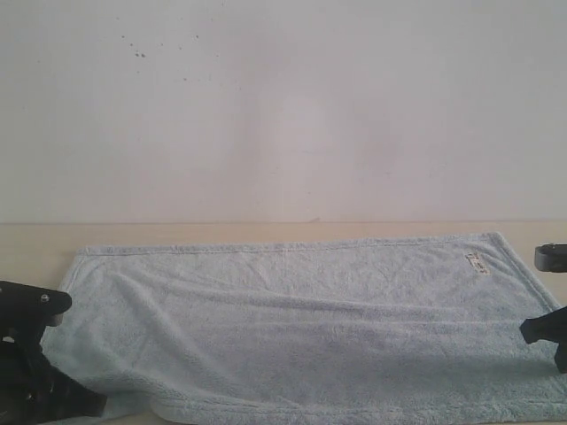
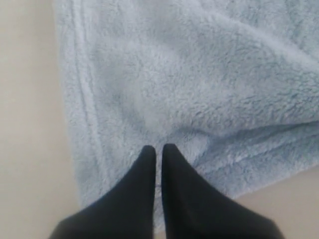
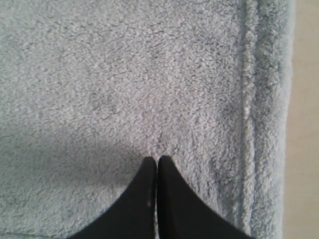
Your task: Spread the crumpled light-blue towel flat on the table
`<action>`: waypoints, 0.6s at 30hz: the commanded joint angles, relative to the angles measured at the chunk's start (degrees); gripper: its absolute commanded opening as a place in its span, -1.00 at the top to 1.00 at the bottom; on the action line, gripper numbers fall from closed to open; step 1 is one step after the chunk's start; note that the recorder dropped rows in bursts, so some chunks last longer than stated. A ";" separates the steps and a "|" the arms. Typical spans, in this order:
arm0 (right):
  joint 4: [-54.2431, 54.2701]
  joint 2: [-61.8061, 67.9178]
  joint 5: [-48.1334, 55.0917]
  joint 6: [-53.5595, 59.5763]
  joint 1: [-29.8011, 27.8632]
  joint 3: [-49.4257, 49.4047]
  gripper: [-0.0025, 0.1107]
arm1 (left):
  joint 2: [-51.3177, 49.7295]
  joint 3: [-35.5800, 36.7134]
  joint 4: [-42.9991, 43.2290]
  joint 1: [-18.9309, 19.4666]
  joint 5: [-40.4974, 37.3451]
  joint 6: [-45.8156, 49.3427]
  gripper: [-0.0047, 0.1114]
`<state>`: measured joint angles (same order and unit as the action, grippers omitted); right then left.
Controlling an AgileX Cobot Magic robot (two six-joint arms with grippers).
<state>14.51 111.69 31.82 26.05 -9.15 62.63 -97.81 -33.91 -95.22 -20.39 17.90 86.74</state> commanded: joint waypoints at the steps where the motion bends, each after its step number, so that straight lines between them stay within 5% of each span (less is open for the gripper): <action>1: 0.18 -0.72 0.76 0.44 0.08 -0.30 0.96 | -3.05 -1.46 -0.17 -0.18 -2.94 -0.81 0.85; 18: 0.18 -0.72 -0.21 0.44 0.08 -0.30 0.96 | -4.61 1.64 -4.73 -0.18 8.97 7.42 0.85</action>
<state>14.51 111.69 31.95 26.24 -9.15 62.63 -102.31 -34.04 -97.65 -20.49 22.43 91.63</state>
